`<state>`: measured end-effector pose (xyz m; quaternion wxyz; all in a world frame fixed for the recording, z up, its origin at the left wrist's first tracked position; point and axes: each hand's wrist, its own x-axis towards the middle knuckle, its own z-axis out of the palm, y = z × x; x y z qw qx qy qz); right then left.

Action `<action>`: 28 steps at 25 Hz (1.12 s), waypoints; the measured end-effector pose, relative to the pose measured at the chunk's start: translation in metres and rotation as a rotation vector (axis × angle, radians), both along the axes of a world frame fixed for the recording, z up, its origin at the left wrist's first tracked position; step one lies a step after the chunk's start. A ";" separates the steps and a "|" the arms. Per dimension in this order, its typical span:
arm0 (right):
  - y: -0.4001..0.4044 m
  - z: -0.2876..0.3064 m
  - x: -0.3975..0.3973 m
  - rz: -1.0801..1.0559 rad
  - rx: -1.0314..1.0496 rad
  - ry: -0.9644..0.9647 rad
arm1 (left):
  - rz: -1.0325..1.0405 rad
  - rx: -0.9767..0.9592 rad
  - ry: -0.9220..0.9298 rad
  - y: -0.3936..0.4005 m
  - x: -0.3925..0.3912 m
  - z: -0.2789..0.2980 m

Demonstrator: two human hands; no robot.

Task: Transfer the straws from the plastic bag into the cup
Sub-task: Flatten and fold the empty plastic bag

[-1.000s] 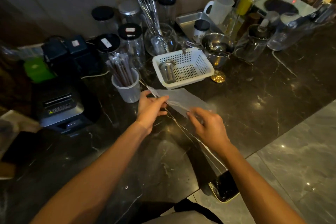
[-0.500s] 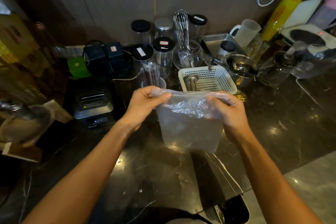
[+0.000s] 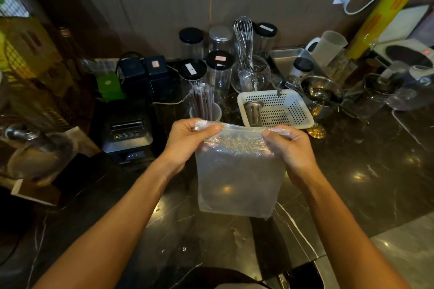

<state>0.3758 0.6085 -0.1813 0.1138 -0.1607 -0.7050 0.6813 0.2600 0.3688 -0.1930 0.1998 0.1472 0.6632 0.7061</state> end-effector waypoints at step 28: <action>0.010 -0.041 0.023 -0.019 -0.158 -0.334 | 0.012 -0.108 -0.256 0.000 0.012 -0.044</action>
